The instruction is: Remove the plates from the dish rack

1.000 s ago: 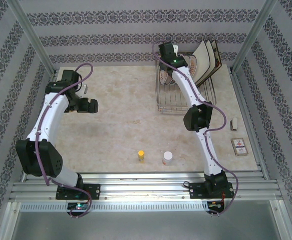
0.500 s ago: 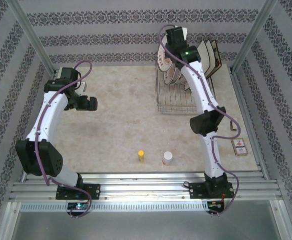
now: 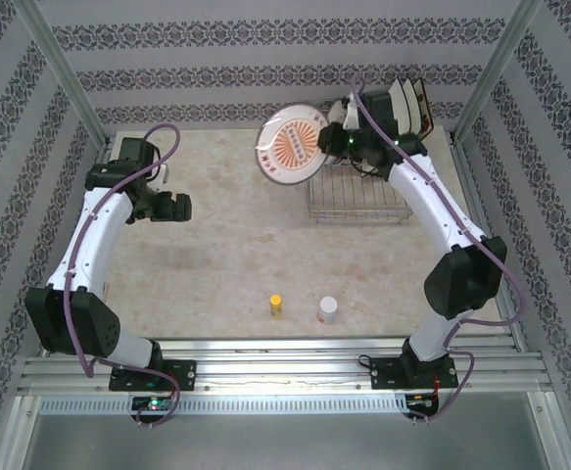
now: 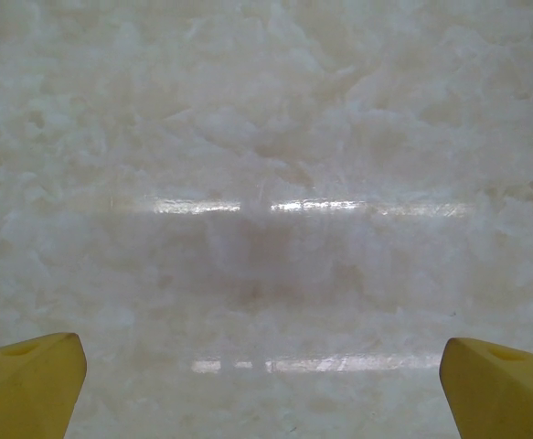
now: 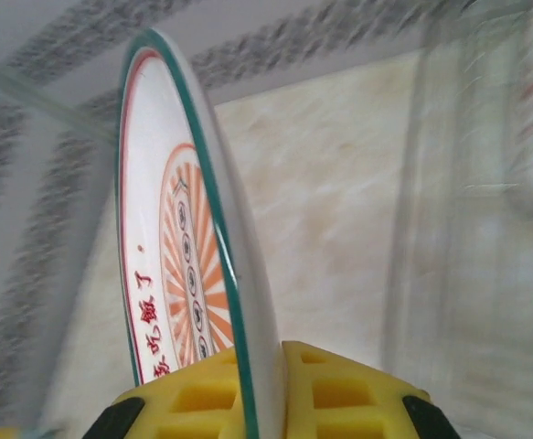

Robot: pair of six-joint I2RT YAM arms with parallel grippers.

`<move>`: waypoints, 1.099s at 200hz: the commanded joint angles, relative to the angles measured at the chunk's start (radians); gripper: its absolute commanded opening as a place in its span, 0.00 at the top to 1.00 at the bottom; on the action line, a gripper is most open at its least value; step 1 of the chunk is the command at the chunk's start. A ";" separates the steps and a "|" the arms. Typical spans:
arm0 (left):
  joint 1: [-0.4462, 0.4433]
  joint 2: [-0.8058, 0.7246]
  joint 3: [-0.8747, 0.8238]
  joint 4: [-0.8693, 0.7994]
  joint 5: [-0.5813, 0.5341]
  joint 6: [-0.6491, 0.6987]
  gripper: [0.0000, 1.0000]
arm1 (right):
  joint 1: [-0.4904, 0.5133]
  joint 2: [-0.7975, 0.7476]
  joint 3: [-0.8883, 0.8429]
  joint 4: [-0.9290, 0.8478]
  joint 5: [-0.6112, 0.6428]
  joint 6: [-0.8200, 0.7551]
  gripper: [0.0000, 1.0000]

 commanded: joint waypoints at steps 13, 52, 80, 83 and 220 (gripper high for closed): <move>-0.016 -0.023 0.017 0.051 0.096 -0.038 0.00 | 0.028 -0.019 -0.300 0.764 -0.429 0.382 1.00; -0.028 0.008 0.073 0.029 0.127 -0.005 0.00 | 0.057 0.016 -0.406 0.908 -0.399 0.408 1.00; -0.026 0.007 0.079 0.088 0.284 0.014 0.00 | 0.069 0.046 -0.396 0.890 -0.397 0.395 1.00; -0.027 0.006 0.074 0.099 0.321 0.017 0.00 | 0.069 0.049 -0.393 0.887 -0.397 0.394 1.00; -0.014 0.088 -0.098 0.526 0.645 -0.182 0.04 | 0.115 0.102 -0.299 0.799 -0.391 0.391 1.00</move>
